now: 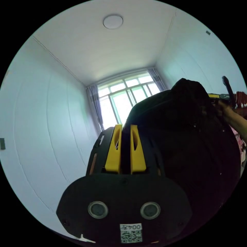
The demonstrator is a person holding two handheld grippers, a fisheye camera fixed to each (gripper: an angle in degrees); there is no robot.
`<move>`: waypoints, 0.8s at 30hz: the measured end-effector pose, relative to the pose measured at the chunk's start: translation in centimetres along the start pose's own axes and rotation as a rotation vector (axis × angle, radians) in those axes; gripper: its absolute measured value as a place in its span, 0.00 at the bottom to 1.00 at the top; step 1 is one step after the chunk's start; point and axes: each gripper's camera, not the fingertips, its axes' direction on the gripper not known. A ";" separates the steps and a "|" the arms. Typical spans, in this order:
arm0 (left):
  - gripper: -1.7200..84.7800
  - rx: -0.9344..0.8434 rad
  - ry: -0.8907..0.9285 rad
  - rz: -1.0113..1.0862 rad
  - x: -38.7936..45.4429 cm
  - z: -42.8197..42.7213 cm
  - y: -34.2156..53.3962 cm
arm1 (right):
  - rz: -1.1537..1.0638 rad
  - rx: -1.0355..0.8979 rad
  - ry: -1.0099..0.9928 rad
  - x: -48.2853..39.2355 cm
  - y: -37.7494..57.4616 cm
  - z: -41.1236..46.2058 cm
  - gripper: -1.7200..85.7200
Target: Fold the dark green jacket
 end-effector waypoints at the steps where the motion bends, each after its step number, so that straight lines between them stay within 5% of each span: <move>1: 0.09 -0.036 0.016 0.002 -0.2 3.0 0.6 | 0.020 -0.090 -0.010 0.6 0.4 6.0 0.06; 4: 0.13 -0.353 0.274 -0.212 -2.8 18.9 5.9 | 0.099 -0.444 -0.060 2.3 3.4 21.6 0.09; 6: 0.13 -0.544 0.429 -0.582 -5.7 28.5 13.6 | 0.219 -0.610 -0.081 3.6 6.7 27.9 0.10; 11: 0.11 -0.452 0.477 -0.861 -6.5 32.9 23.1 | 0.369 -0.437 -0.177 5.0 13.0 28.0 0.11; 19: 0.11 -0.578 0.618 -0.765 -1.6 21.7 33.8 | 0.287 -0.748 -0.361 -0.7 31.8 11.3 0.09; 24: 0.11 -0.693 0.504 -0.815 -0.2 8.6 40.3 | 0.624 -0.809 -0.316 -0.5 39.4 -0.7 0.08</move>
